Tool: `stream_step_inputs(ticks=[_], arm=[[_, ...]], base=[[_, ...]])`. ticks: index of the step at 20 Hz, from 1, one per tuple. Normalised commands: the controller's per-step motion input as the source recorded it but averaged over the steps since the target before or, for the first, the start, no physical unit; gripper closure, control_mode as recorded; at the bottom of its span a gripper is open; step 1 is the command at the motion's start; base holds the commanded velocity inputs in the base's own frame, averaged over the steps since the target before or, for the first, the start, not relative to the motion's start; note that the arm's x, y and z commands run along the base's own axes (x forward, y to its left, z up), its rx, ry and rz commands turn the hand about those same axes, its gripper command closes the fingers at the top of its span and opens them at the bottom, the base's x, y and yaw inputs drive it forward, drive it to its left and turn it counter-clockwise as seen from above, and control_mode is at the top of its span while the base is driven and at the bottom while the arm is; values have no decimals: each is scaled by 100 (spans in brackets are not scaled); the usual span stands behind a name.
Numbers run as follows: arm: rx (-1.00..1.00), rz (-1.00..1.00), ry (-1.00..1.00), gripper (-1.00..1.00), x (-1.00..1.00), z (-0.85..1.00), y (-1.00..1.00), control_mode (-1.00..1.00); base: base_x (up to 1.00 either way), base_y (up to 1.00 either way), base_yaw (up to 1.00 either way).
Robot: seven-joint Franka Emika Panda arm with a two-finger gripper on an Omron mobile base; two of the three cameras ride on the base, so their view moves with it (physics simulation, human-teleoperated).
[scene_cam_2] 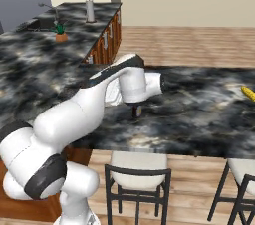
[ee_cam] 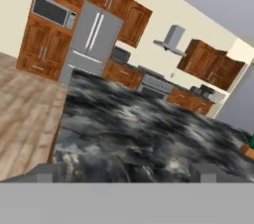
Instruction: Move the condiment bottle and oil and vinegar bottle from the cabinet to the dining counter.
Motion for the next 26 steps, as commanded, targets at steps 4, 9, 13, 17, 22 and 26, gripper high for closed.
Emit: stream_step_inputs(ticks=[4, 9, 13, 17, 22, 26], arm=[[-8, -26, 5, -100, -55, 35, 18, -100], [-1, -31, 21, -100, -49, 11, 23, -100], [0, -38, 24, -100, -54, 7, 20, -100], [0, -43, 22, -100, -58, 1, 17, -100], [0, -44, 19, -100, -61, 0, 20, -100], [0, -41, 19, -100, -54, -1, 16, -100]], base=[[0, 0, 0], [0, 0, 0], [0, 0, 0], [0, 0, 0], [0, 0, 0], [0, 0, 0]])
